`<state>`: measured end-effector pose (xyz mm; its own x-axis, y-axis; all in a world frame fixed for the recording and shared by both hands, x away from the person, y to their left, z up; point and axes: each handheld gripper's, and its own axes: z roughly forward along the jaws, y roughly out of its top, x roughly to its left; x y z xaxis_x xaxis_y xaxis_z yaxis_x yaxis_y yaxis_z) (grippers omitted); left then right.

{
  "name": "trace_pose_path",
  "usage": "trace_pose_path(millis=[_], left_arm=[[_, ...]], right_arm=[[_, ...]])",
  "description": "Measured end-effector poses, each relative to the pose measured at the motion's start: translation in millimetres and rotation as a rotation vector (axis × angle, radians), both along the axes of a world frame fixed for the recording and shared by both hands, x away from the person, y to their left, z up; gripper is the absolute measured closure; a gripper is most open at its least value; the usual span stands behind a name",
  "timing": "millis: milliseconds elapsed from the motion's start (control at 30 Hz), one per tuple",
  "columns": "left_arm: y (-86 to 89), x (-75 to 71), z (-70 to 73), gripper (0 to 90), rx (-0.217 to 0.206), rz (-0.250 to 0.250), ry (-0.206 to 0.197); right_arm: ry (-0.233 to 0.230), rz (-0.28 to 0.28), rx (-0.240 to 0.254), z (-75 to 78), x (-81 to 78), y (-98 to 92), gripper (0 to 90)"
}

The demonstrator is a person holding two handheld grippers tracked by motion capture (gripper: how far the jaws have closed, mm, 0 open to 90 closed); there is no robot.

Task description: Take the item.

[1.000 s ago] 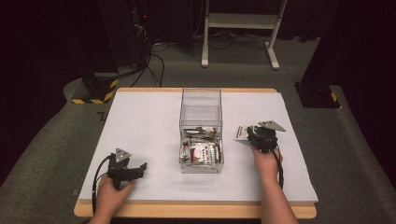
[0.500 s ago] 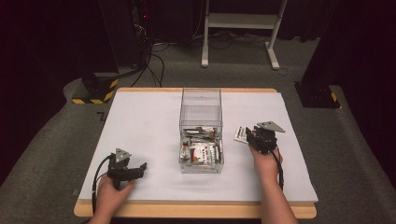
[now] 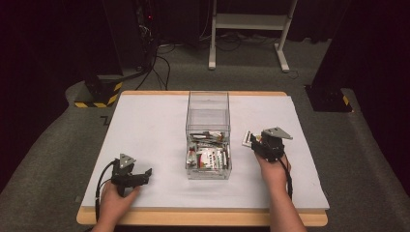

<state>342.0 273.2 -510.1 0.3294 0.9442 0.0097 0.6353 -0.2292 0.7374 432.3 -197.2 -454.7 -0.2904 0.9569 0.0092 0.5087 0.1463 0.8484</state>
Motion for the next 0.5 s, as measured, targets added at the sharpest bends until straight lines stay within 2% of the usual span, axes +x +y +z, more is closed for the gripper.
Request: trace_pose_path(millis=[267, 400, 500], left_arm=[[0.0, 0.0, 0.0, 13.9, 0.0, 0.0, 0.0], [-0.1, 0.0, -0.1, 13.9, -0.001, 0.001, -0.001], [0.0, 0.0, -0.1, 13.9, 0.0, 0.001, -0.001]], right_arm=[[-0.005, 0.014, 0.012, 3.0, -9.9, 5.3, 46.9], [-0.007, 0.034, -0.002, 2.9, -16.2, 10.4, 44.6], [-0.005, 0.044, 0.001, 3.0, -21.0, 12.7, 45.5]])
